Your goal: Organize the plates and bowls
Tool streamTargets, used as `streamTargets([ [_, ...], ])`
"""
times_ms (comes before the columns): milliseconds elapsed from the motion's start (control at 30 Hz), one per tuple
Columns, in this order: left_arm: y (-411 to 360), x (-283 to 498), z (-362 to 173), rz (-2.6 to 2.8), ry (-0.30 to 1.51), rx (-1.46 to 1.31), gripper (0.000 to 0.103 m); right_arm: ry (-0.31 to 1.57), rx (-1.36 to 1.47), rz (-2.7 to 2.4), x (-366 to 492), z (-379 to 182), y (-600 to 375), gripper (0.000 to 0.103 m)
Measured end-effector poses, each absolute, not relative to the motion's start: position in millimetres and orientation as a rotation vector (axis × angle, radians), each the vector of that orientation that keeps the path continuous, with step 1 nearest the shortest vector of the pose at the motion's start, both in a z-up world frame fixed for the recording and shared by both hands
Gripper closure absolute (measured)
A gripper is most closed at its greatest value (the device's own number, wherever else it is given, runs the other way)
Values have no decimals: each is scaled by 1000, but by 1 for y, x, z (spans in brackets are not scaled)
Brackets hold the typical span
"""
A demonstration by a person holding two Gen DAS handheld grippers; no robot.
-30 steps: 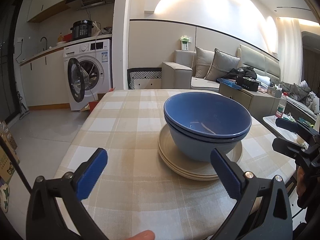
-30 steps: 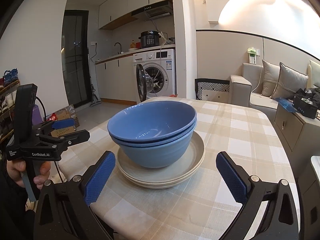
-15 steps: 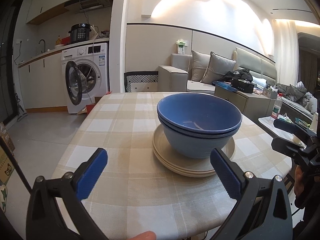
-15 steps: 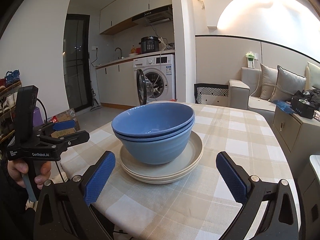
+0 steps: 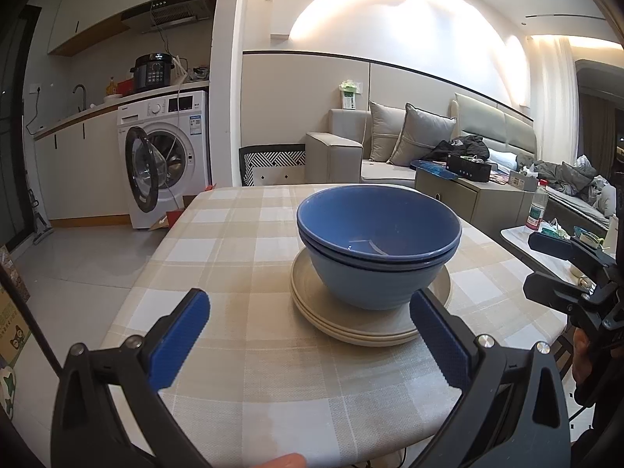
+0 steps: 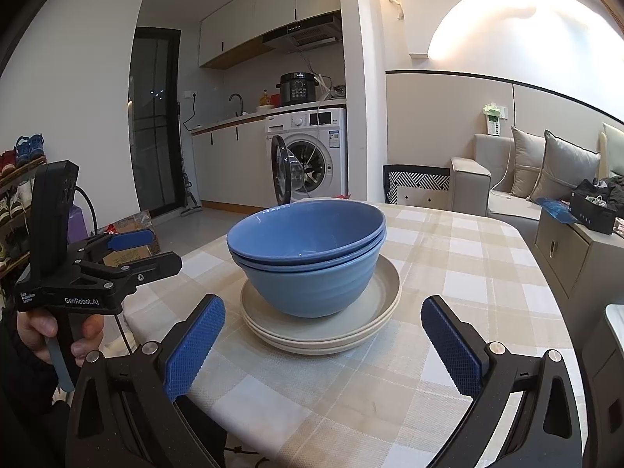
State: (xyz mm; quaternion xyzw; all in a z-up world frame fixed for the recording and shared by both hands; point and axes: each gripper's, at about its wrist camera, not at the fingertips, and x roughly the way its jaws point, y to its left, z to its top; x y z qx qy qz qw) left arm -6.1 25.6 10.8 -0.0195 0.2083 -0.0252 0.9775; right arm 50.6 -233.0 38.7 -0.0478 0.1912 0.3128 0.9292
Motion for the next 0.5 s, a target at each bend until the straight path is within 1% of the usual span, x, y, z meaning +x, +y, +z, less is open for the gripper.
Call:
streamTargets([
  [500,22,-6,9,-50,422,-29,0,391,-100,637,50,39,-233,0],
])
